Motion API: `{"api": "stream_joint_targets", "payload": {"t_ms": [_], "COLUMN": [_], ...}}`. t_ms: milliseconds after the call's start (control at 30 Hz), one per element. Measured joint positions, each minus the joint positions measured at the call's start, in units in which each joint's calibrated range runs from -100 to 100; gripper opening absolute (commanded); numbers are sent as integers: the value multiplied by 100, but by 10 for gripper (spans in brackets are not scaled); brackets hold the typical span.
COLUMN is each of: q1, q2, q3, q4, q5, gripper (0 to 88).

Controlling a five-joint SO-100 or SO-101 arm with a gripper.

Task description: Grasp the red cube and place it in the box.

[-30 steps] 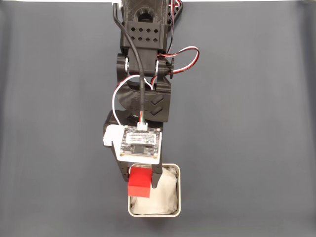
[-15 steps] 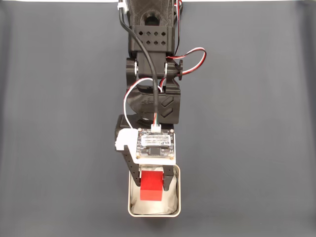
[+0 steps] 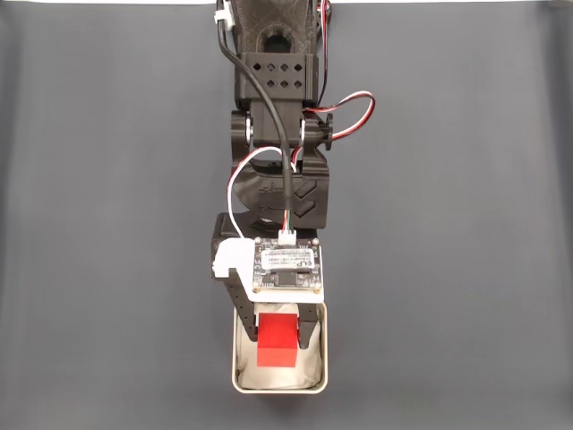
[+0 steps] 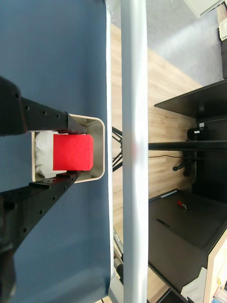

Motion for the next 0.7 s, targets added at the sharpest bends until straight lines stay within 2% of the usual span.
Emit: {"api": "stream_joint_targets", "payload": {"t_ms": [233,267,367,433,567,700], "q1": [0,0,0,0,0,0], "q2": [69,69,122,130,130,130], "q3": [-9,-18,-18,-18,-81,-90], "q4": [-64,-72,-95,-111,-127,-127], "q5": [0,0,0,-34,-112,-112], "gripper": [53,91,344,446,529,554]}}
